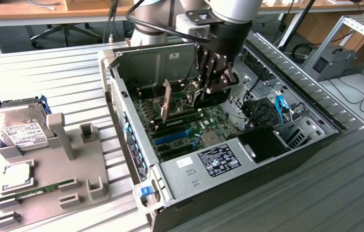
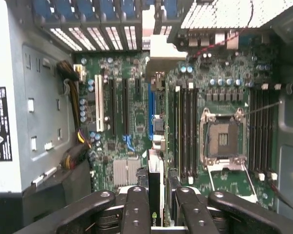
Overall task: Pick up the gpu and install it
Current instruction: 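Insert the gpu into the slot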
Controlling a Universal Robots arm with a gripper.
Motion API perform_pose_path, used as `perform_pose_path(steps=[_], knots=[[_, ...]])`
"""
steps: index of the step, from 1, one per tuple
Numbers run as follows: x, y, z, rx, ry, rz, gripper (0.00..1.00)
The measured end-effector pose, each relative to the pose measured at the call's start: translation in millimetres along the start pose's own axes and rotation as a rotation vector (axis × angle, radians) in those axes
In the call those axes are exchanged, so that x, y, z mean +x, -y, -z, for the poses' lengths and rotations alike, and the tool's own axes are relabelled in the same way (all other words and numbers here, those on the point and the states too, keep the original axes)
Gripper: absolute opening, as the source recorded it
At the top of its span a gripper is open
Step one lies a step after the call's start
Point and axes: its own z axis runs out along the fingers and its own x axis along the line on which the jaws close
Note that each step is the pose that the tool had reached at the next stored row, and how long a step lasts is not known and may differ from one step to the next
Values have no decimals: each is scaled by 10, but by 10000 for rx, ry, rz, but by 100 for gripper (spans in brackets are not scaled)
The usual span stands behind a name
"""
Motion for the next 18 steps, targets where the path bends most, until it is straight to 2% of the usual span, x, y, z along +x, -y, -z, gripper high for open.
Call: perform_pose_path(steps=[3,4,6,7,15,18], knots=[[19,1,-1,-2,18,1,26],[29,1,-1,-2,140,4,26],[49,1,-1,-10,529,11,26],[65,2,-1,-12,671,15,26],[147,-12,-9,-25,679,321,26],[167,-41,-58,-28,804,395,26]])
